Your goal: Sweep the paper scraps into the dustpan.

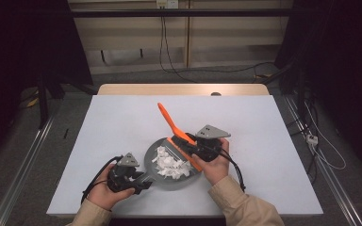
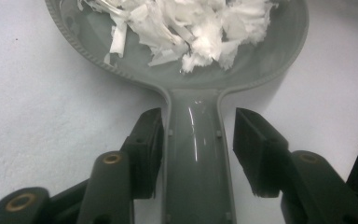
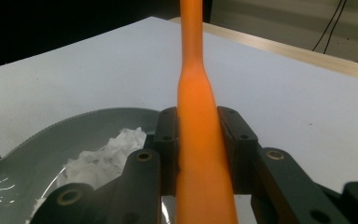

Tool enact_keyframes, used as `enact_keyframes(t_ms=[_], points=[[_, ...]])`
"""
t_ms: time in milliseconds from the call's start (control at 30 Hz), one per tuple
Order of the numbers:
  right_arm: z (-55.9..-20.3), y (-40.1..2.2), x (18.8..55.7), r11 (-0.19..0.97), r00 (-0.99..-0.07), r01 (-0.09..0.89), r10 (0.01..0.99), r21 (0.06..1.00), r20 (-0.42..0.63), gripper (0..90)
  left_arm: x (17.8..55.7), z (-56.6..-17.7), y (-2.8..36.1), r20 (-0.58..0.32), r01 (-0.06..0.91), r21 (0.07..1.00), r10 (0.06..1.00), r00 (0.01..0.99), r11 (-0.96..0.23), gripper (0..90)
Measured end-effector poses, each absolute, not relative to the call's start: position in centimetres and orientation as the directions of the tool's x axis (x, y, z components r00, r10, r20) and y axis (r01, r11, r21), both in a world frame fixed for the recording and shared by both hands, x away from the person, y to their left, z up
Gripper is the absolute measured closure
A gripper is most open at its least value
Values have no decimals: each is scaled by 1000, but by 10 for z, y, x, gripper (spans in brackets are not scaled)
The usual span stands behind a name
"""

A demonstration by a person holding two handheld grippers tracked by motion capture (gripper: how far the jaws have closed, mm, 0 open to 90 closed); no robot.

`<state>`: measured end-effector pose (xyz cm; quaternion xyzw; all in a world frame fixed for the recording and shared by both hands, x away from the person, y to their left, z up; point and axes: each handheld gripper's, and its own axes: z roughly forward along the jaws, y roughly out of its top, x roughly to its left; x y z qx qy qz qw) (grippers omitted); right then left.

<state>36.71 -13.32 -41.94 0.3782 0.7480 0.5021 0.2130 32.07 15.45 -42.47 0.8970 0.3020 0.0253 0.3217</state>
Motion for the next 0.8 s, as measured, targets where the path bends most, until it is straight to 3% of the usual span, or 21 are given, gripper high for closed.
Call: enact_keyframes(t_ms=[167, 333, 800], points=[[-420, -140, 369, 199, -608, 360, 791, 911, 67, 713, 323, -425, 148, -125, 517, 588, 562, 818, -622, 549], [-419, -145, 370, 207, -600, 359, 798, 910, 55, 713, 325, -428, 143, -104, 523, 577, 579, 809, -627, 622], [-414, -168, 370, 164, -565, 362, 821, 918, 77, 713, 321, -423, 153, -88, 515, 655, 622, 778, -552, 631]])
